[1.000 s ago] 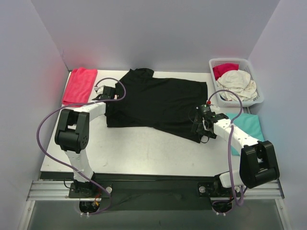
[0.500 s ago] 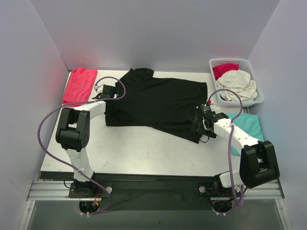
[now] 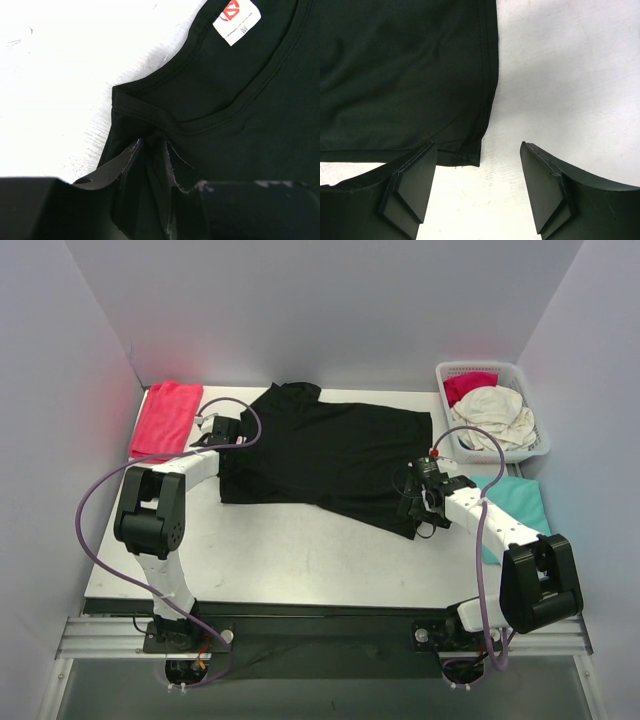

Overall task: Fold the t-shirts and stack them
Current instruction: Flatten out the tshirt, then grap the side of the flattened tshirt closest away from the robot with both arms

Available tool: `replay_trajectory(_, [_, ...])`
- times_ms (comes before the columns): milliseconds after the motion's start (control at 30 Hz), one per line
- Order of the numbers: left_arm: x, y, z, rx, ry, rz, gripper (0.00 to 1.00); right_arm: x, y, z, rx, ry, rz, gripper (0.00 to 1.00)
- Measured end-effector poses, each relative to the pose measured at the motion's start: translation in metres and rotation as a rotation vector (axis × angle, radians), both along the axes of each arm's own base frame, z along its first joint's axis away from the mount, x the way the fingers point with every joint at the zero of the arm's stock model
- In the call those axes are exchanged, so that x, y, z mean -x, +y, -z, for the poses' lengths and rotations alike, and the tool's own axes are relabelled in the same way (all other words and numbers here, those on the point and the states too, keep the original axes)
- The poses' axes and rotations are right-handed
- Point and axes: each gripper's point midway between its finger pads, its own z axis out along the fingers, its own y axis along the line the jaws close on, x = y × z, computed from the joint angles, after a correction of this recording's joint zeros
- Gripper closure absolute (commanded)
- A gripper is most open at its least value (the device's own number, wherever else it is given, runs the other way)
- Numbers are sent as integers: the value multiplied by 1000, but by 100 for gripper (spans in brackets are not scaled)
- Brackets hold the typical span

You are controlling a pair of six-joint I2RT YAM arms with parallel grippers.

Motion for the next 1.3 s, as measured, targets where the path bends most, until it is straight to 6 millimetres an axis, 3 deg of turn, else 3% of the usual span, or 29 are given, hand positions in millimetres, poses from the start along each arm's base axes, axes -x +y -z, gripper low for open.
replay_trajectory(200, [-1,3,-1,-11,-4,-9,68,0,0,0,0,1,0,32])
replay_trajectory(300, [-1,3,0,-16,-5,-12,74,0,0,0,0,1,0,32])
replay_trajectory(333, [-1,4,0,-17,-5,-13,77,0,0,0,0,1,0,32])
replay_trajectory(433, [-2,3,5,-15,-2,-16,100,0,0,0,0,1,0,32])
replay_trajectory(833, [4,4,3,-15,-6,-13,100,3,0,-6,0,-16,8,31])
replay_trajectory(967, [13,5,-13,-3,-35,-12,100,10,-3,-8,-3,-34,30,31])
replay_trajectory(1133, [20,0,-44,17,-107,-3,100,27,-3,7,0,11,52,34])
replay_trajectory(1300, [26,-13,-69,38,-167,18,100,41,6,23,6,58,29,49])
